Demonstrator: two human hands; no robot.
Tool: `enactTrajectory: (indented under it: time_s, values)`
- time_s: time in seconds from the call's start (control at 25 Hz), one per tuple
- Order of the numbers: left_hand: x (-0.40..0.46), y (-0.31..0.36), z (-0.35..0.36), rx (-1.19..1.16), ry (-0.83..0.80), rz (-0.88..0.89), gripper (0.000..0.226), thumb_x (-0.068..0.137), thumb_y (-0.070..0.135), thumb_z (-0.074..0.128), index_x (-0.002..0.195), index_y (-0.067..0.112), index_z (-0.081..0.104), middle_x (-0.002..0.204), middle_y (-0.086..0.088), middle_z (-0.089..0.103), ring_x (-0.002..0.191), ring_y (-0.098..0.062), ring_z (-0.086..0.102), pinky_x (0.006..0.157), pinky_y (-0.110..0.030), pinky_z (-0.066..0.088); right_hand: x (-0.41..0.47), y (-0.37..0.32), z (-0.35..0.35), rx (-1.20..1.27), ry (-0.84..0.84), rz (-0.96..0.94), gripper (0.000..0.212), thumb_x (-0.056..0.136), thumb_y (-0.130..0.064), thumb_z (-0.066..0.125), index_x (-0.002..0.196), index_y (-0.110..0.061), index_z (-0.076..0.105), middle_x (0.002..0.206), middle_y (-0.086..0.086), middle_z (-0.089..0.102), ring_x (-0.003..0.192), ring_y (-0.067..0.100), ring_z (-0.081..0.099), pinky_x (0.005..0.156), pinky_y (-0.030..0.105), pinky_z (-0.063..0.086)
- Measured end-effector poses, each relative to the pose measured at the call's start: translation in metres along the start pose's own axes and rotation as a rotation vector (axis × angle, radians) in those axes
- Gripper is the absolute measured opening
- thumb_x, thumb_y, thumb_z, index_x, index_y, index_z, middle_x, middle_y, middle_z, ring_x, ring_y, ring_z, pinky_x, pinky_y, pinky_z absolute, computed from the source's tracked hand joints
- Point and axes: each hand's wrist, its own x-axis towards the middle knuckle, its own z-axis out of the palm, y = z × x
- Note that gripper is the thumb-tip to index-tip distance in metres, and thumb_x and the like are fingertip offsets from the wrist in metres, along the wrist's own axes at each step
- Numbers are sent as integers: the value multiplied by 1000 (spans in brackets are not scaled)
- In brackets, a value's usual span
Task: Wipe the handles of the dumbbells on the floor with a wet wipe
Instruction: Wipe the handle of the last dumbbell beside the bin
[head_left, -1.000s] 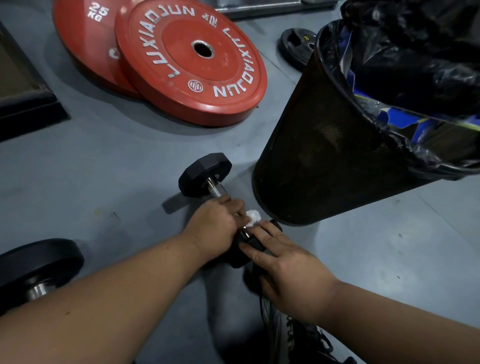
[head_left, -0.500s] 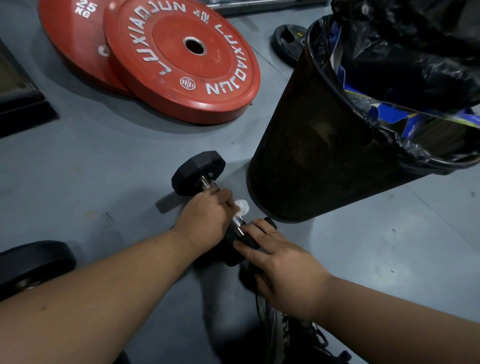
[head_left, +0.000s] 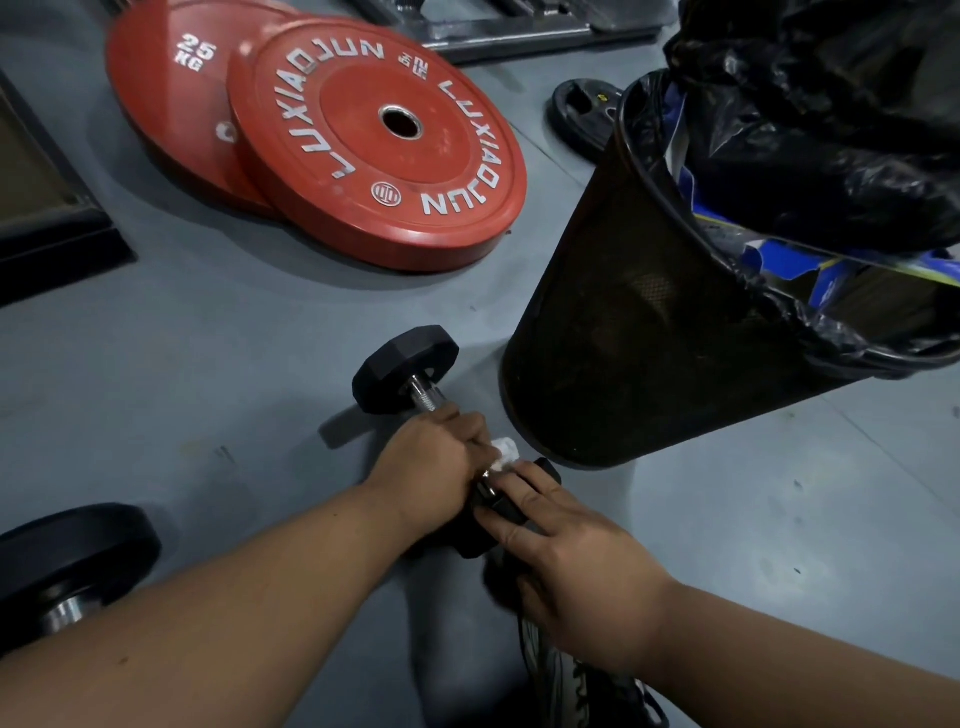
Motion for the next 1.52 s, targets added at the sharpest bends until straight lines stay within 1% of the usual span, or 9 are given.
enactTrajectory:
  time_s: [0.16, 0.36, 0.52, 0.64, 0.88, 1.0, 1.16, 1.32, 1.52]
  values:
    - [4, -14, -11, 15, -1, -101, 29, 86, 27, 47, 83, 22, 76, 83, 2, 65, 71, -30, 55, 59, -38, 50, 1, 0, 0, -9, -8, 7, 67, 87, -33, 45, 154, -33, 35, 166, 2, 21, 156, 25, 10, 110, 41, 46]
    - [7, -26, -15, -32, -1, -215, 35, 84, 32, 44, 88, 24, 78, 89, 8, 64, 80, -27, 56, 64, -40, 51, 1, 0, -1, -5, -8, 14, 67, 87, -34, 38, 154, -32, 36, 166, 3, 22, 156, 24, 9, 111, 41, 44]
    - [7, -17, -11, 6, 2, -203, 37, 83, 26, 40, 87, 17, 76, 87, 0, 63, 78, -31, 56, 62, -40, 51, 1, 1, -1, -11, -22, 13, 67, 87, -35, 35, 154, -32, 36, 166, 4, 21, 156, 24, 7, 112, 42, 43]
    - [1, -8, -6, 19, 7, -57, 27, 82, 18, 50, 86, 15, 76, 85, -2, 64, 74, -29, 58, 60, -38, 51, 1, 1, -1, -10, -21, 14, 66, 88, -35, 37, 154, -31, 37, 167, 4, 21, 156, 25, 7, 113, 43, 43]
    - [-4, 9, 0, -55, -36, 17, 26, 83, 22, 51, 83, 16, 76, 81, 2, 63, 72, -23, 56, 61, -33, 49, 2, -1, -3, -2, -16, 3, 67, 88, -32, 37, 155, -29, 36, 168, 3, 17, 157, 24, 1, 115, 43, 39]
    - [0, 1, -1, -25, -20, -6, 27, 88, 24, 51, 79, 18, 76, 79, 1, 64, 70, -26, 55, 58, -36, 49, 2, -2, -3, -6, -22, 12, 68, 86, -32, 36, 155, -30, 37, 168, 4, 18, 157, 25, 3, 115, 43, 40]
    - [5, -12, -13, -45, 7, -126, 40, 90, 31, 40, 85, 18, 78, 84, 0, 67, 73, -32, 56, 59, -39, 53, 1, -3, -5, -8, -23, 18, 67, 85, -33, 35, 152, -29, 41, 164, 6, 27, 155, 29, 15, 111, 45, 44]
    - [7, -29, -18, -86, 22, -230, 40, 83, 34, 42, 91, 22, 79, 91, 7, 66, 84, -27, 56, 65, -38, 54, 1, -3, -6, -5, -31, 20, 68, 85, -34, 34, 153, -29, 40, 165, 6, 26, 155, 27, 12, 112, 44, 43]
    - [5, -18, -12, -52, 36, -210, 39, 83, 28, 41, 89, 15, 78, 89, 2, 65, 82, -30, 56, 59, -39, 54, 1, -3, -5, -4, -23, 22, 67, 85, -33, 35, 152, -29, 43, 164, 6, 28, 155, 27, 14, 110, 45, 45]
